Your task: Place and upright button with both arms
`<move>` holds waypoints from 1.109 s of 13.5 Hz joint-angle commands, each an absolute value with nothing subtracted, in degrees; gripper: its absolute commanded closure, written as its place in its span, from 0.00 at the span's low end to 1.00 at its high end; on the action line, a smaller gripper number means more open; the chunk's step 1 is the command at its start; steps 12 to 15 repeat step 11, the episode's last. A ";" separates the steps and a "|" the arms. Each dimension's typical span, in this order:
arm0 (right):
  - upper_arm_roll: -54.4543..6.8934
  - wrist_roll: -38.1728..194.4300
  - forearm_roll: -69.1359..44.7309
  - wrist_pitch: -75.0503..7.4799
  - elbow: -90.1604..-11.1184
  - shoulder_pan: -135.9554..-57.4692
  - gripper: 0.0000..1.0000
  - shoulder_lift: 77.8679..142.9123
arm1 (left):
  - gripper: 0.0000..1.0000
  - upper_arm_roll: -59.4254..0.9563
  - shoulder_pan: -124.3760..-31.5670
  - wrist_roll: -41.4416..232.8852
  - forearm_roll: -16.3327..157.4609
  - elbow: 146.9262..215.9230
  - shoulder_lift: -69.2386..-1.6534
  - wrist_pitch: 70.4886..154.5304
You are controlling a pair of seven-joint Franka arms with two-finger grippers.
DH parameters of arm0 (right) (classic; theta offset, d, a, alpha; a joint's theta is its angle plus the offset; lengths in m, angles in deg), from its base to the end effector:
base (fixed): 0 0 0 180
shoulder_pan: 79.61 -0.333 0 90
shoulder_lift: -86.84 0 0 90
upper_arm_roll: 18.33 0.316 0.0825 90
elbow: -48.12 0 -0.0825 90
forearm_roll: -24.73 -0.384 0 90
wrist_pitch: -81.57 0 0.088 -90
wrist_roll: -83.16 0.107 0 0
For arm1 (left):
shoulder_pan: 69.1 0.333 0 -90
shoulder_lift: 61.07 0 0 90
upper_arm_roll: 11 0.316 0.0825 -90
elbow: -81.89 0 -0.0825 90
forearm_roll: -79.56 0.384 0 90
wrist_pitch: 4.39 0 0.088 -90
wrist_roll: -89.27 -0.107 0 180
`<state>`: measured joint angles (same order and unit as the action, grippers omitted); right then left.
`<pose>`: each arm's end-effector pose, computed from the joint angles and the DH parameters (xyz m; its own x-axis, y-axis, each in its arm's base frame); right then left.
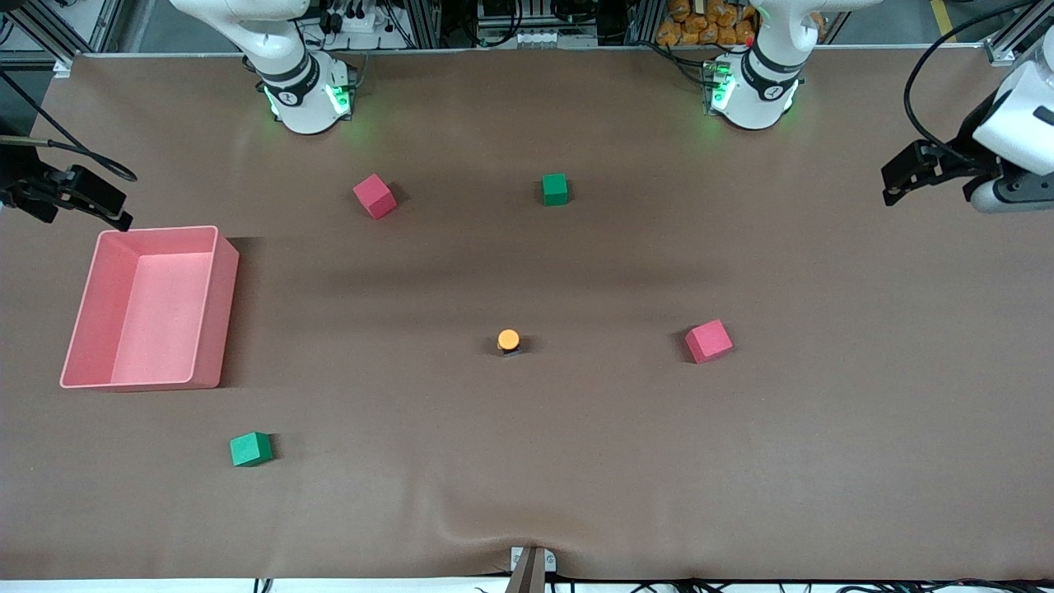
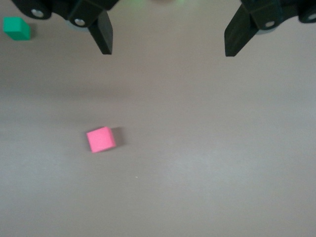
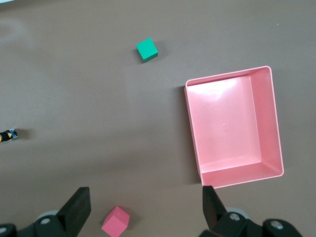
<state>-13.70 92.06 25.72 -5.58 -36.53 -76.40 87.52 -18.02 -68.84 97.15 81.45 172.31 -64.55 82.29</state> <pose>0.5535 0.0115 0.6574 0.9908 -0.1311 0.0339 -0.1315 -0.9913 0.0111 0.5264 -0.0609 0.6487 0.9998 0.0216 0.0006 0.0216 -0.9989 -0.0406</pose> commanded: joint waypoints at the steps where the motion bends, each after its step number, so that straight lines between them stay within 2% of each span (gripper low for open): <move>1: -12.79 91.95 25.96 -4.91 -35.64 -75.22 0.00 87.89 | 0.00 -16.36 -68.39 95.69 78.85 174.79 -67.48 82.36; 15: -12.79 91.95 25.96 -4.91 -35.64 -75.22 0.00 87.89 | 0.00 -16.45 -68.92 96.30 79.56 173.03 -67.31 81.83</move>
